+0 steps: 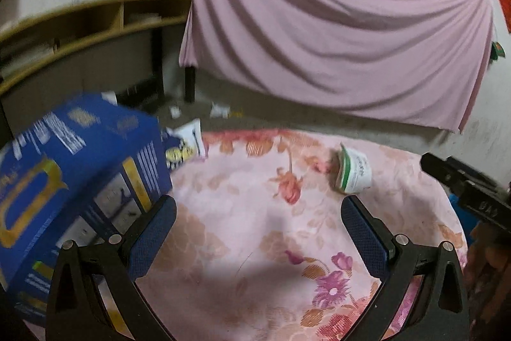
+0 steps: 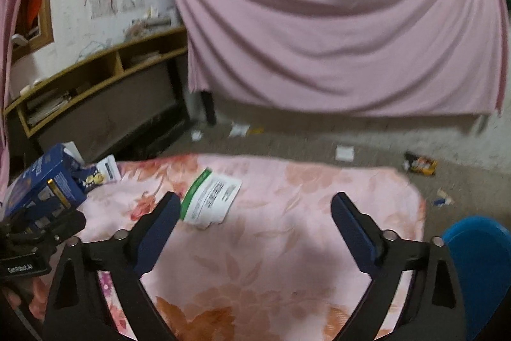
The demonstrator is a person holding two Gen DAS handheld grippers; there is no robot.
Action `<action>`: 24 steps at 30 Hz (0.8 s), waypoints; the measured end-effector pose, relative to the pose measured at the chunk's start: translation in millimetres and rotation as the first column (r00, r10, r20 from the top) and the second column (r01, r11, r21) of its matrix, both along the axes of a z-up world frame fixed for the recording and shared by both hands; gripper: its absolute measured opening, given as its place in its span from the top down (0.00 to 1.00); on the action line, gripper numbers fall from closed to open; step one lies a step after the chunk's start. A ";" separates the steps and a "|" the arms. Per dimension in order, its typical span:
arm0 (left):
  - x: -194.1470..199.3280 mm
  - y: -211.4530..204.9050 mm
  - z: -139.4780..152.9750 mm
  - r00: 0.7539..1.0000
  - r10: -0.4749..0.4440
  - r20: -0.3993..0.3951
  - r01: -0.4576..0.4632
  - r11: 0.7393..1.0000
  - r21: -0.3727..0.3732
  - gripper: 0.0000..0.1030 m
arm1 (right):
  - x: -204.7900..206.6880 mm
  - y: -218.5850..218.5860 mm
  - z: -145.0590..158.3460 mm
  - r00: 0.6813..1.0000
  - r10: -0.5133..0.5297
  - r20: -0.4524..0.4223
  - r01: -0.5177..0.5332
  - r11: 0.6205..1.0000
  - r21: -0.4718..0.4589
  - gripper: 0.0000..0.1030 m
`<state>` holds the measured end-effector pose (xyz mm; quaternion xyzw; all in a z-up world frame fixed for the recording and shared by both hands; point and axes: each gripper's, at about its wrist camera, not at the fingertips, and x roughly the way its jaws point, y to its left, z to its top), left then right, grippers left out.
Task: Collect trash
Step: 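Move both open tools back over the bedspread toward the medicine box, then grasp the white-and-green medicine box with the right tool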
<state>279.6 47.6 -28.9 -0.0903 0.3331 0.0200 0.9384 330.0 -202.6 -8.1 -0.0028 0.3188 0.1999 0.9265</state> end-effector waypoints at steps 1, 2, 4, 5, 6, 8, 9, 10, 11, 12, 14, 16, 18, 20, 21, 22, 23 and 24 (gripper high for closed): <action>3.4 3.0 -3.3 1.000 0.000 -0.023 -0.001 1.000 -0.017 0.03 | 4.5 2.8 -4.2 0.999 0.010 -0.035 -0.010 1.000 0.012 0.18; 6.8 5.7 -6.7 0.999 -0.004 -0.045 0.003 0.999 -0.035 0.03 | 7.8 4.0 -7.5 0.998 0.016 -0.060 -0.015 1.000 0.022 0.19; 12.0 8.5 -13.4 0.997 -0.015 -0.082 0.010 0.998 -0.061 0.03 | 16.2 9.7 -14.9 0.993 0.043 -0.113 -0.040 0.999 0.032 0.19; 14.0 9.4 -15.1 0.995 -0.019 -0.096 0.012 0.998 -0.069 0.04 | 19.9 11.8 -16.0 0.991 0.051 -0.128 -0.047 0.998 0.034 0.19; 17.1 10.7 -18.1 0.993 -0.021 -0.116 0.012 0.997 -0.078 0.05 | 26.9 15.6 -18.1 0.987 0.060 -0.148 -0.054 0.998 0.044 0.19; 23.5 13.1 -21.6 0.988 -0.019 -0.151 0.006 0.996 -0.091 0.06 | 38.0 23.4 -21.8 0.979 0.081 -0.189 -0.070 0.996 0.061 0.19; 24.5 13.5 -22.8 0.988 -0.018 -0.155 0.004 0.996 -0.093 0.06 | 42.7 27.5 -23.6 0.975 0.091 -0.205 -0.080 0.995 0.064 0.19; 24.1 13.1 -22.8 0.988 -0.017 -0.151 0.003 0.996 -0.090 0.06 | 45.8 30.4 -25.0 0.971 0.100 -0.216 -0.089 0.994 0.062 0.19; 23.0 12.5 -21.9 0.989 -0.019 -0.149 0.006 0.996 -0.087 0.06 | 50.0 35.0 -27.0 0.968 0.104 -0.230 -0.095 0.994 0.053 0.19; 23.2 12.0 -21.8 0.988 -0.020 -0.150 0.008 0.996 -0.085 0.06 | 53.9 39.5 -29.7 0.964 0.106 -0.244 -0.098 0.994 0.044 0.19; 23.3 11.0 -22.1 0.988 -0.019 -0.154 0.007 0.997 -0.078 0.06 | 57.7 44.5 -34.6 0.956 0.114 -0.269 -0.105 0.993 0.046 0.19; 22.5 11.2 -21.9 0.988 -0.020 -0.153 0.008 0.997 -0.079 0.06 | 59.3 47.9 -38.2 0.952 0.116 -0.282 -0.108 0.993 0.044 0.27; 22.5 11.0 -22.1 0.988 -0.020 -0.154 0.008 0.997 -0.081 0.06 | 59.9 47.7 -41.1 0.949 0.115 -0.293 -0.108 0.993 0.041 0.45; 23.0 11.2 -21.7 0.988 -0.022 -0.155 0.010 0.997 -0.079 0.06 | 61.4 45.1 -43.6 0.946 0.117 -0.303 -0.104 0.993 0.058 0.56; 23.0 10.6 -21.9 0.988 -0.023 -0.155 0.011 0.997 -0.078 0.06 | 60.9 42.3 -43.5 0.946 0.116 -0.303 -0.101 0.993 0.067 0.56; 23.7 9.9 -22.0 0.988 -0.025 -0.154 0.013 0.997 -0.077 0.06 | 60.0 39.4 -43.3 0.947 0.113 -0.300 -0.096 0.993 0.072 0.57; 25.0 9.9 -22.3 0.988 -0.027 -0.155 0.015 0.997 -0.076 0.06 | 59.0 36.8 -43.0 0.948 0.108 -0.298 -0.091 0.993 0.070 0.57; 26.4 10.1 -22.6 0.987 -0.030 -0.155 0.018 0.997 -0.076 0.06 | 58.0 35.1 -42.5 0.949 0.106 -0.297 -0.090 0.994 0.067 0.57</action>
